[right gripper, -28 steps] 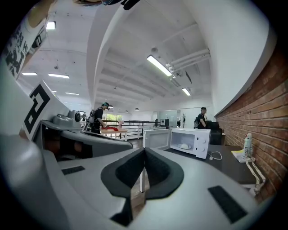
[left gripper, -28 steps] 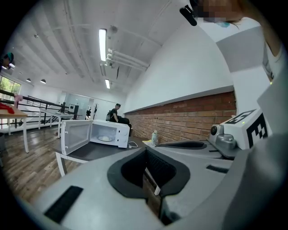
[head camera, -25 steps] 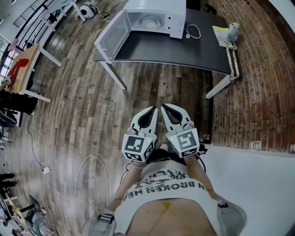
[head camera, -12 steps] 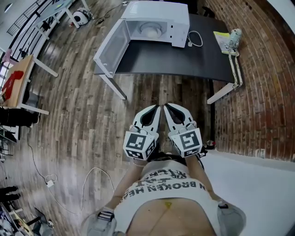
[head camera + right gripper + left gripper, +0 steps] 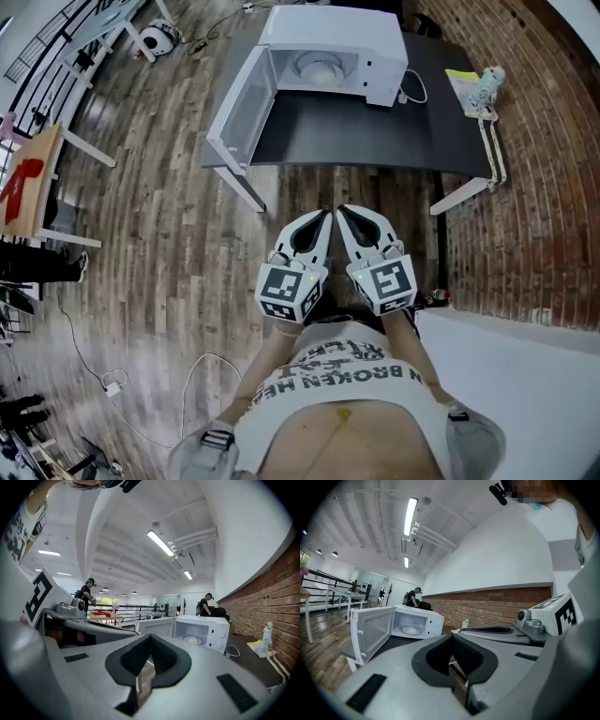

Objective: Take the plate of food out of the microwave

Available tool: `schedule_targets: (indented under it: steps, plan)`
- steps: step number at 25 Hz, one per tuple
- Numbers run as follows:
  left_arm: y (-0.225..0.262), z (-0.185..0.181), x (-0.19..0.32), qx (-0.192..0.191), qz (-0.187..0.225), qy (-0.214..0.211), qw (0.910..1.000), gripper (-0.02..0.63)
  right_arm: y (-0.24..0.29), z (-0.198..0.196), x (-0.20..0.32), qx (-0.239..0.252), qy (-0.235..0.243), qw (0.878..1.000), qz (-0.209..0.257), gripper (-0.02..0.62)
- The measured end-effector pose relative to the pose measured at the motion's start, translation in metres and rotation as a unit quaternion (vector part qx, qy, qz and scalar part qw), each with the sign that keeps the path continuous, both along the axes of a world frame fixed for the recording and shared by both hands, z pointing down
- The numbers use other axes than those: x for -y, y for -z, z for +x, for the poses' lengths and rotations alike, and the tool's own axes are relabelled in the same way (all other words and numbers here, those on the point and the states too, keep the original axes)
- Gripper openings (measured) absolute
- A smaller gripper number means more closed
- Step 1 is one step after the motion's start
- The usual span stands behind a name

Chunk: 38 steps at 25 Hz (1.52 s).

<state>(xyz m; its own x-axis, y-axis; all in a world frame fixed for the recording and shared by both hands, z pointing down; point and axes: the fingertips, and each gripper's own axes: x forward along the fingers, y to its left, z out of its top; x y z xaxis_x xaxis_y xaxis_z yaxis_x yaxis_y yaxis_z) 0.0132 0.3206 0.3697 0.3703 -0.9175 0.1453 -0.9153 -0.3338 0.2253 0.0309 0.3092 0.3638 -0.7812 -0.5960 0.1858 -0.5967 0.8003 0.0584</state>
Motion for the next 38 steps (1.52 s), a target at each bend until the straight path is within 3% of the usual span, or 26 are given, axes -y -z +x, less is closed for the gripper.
schedule_targets:
  steps: [17, 27, 38]
  plan:
    - [-0.007, -0.055, 0.040, 0.008, -0.003, 0.009, 0.9999, 0.006, -0.010, -0.059, 0.046, 0.004, 0.011, 1.000, -0.011, 0.008]
    - [-0.006, -0.072, 0.136, 0.015, -0.008, 0.015, 0.9997, 0.006, -0.006, -0.082, 0.142, 0.012, 0.028, 0.999, -0.015, 0.008]
    - [-0.003, -0.069, 0.240, 0.010, -0.014, 0.036, 0.9992, 0.006, -0.001, -0.071, 0.247, 0.017, 0.036, 0.999, -0.021, 0.008]
